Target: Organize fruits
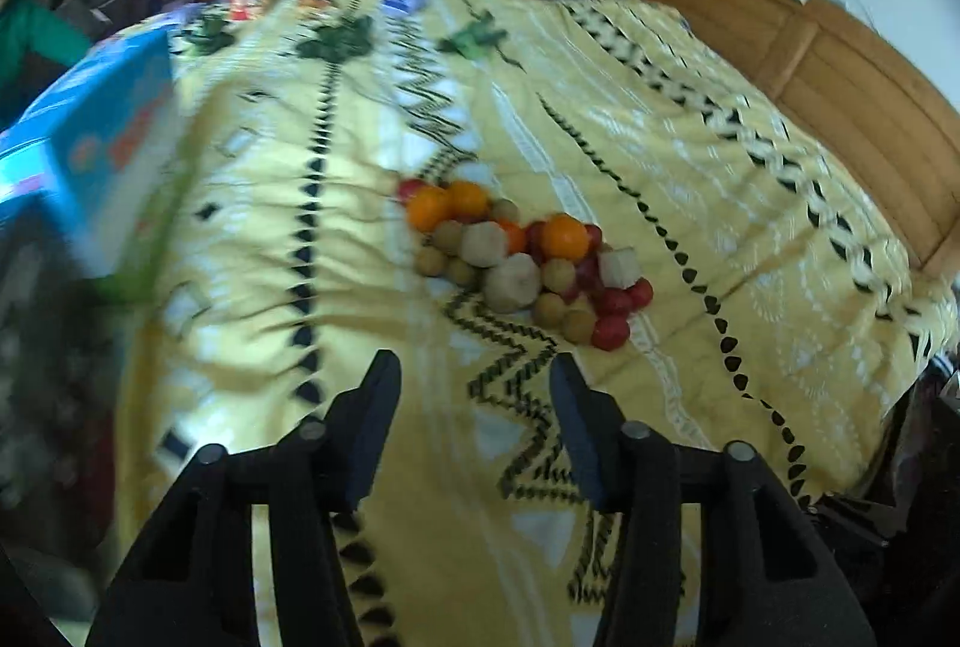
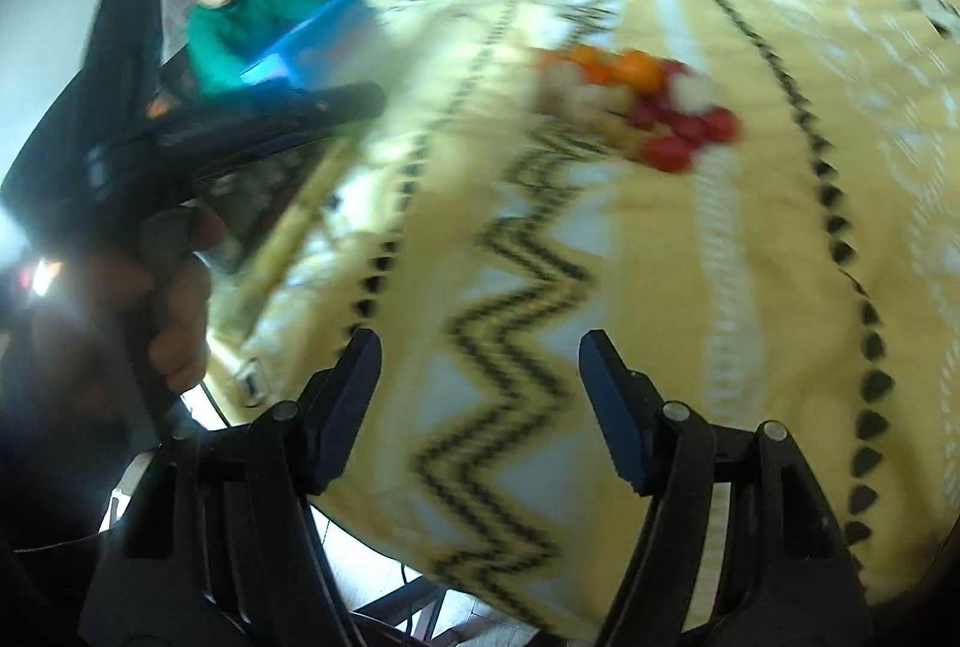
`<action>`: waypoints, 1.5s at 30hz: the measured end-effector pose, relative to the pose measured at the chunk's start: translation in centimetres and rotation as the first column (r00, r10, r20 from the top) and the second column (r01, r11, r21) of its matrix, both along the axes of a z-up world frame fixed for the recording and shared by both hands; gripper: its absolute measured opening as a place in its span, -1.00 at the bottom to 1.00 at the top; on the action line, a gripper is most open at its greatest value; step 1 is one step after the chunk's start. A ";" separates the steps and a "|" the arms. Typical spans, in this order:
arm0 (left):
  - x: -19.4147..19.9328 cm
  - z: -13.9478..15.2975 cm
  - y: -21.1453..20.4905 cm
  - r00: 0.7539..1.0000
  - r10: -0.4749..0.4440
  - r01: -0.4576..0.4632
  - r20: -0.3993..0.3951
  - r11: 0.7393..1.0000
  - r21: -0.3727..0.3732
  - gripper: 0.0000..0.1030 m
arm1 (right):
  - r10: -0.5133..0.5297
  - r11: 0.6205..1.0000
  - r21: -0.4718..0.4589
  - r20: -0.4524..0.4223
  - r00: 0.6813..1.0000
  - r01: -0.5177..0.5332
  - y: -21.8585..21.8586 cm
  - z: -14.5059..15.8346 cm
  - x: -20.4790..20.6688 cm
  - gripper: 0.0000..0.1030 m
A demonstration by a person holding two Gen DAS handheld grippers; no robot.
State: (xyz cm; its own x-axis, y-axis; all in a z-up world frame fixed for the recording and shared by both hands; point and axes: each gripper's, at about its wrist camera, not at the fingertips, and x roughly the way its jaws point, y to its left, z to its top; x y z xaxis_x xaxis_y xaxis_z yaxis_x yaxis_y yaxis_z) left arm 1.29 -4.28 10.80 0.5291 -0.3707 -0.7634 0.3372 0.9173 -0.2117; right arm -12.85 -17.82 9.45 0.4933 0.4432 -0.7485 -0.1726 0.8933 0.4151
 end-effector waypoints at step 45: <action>4.1 -2.4 0.7 0.997 0.035 -0.045 -0.062 0.984 -0.171 -0.39 | -0.062 0.941 -0.333 0.007 0.998 0.061 -6.8 -4.1 14.6 -0.25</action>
